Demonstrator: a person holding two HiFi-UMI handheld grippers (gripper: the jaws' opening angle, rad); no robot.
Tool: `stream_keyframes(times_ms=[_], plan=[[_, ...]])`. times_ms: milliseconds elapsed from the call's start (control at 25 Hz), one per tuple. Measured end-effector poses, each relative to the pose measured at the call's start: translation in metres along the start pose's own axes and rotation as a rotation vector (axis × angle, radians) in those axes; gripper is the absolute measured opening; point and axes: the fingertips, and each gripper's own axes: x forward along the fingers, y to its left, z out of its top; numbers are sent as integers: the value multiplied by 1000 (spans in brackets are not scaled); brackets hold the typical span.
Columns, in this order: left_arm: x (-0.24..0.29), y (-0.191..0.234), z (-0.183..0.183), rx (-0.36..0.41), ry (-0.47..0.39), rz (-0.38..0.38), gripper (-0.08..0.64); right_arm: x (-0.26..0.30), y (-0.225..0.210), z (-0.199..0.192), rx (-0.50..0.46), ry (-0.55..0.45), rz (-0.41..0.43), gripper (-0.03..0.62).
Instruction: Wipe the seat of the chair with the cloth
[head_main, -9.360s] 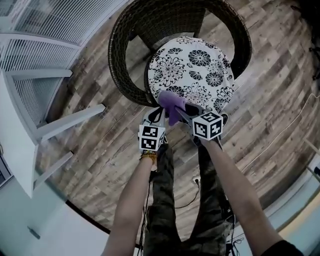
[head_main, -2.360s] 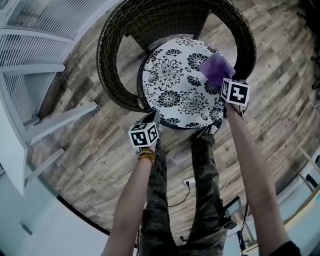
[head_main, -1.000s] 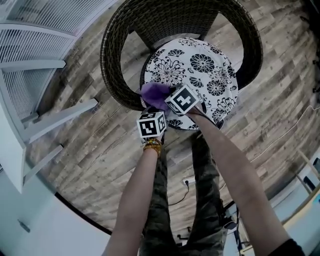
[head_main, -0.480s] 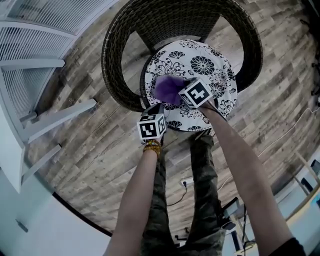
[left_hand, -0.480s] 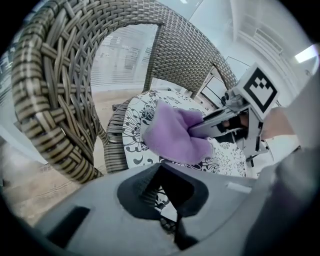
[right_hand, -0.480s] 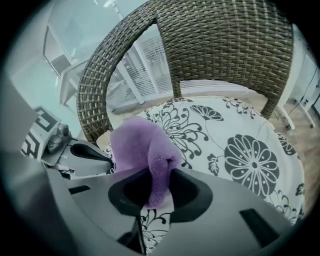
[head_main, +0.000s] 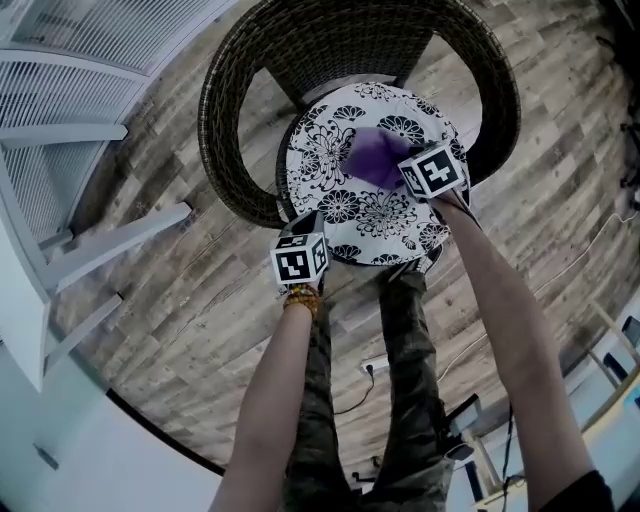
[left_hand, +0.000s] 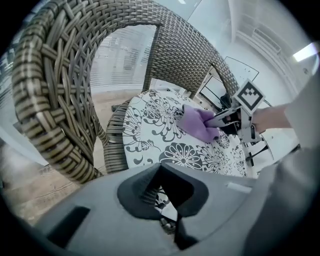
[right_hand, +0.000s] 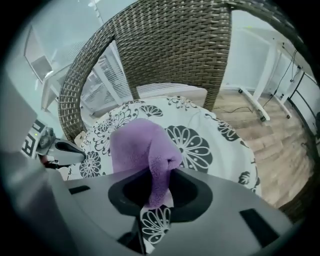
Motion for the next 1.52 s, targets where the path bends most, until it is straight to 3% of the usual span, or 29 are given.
stream_keyframes(times_ms=[280,400,520,640,720,800,920,1040,1120,1160,1240,1360,1520], plan=[[0,0,-1,3,2,-5,15,-20,-59,-11,47,22,-118,87],[-1,0,-1,1,2,-5,15,-25,-71,-11,112,21,-158,86],[0,0,-1,-1,4,-5,15,-31,-84,-13,215,27,-250,86],[0,0,-1,0,4,-4,15,-48,-102,-8,352,-68,-357,84],[0,-1,-1,5,0,-5,15,-65,-99,11,272,-193,-389,85],[0,-1,-1,12,-5,-8,15,-72,-66,36,129,-311,-281,86],[-1,0,-1,17,-9,-11,15,-72,17,69,-6,-441,39,86],[0,-1,-1,14,-7,-13,15,-67,105,91,-55,-463,388,87],[1,-3,0,12,-6,-13,15,-56,153,96,-58,-410,560,87],[1,-4,0,11,-6,-13,15,-47,170,94,-74,-369,599,87],[-1,-3,-2,9,-4,-10,15,-22,193,86,-143,-269,595,87],[-1,-2,-1,13,-5,-9,15,14,195,71,-205,-149,498,87],[0,0,0,28,-20,-10,15,41,185,63,-255,-99,405,89]])
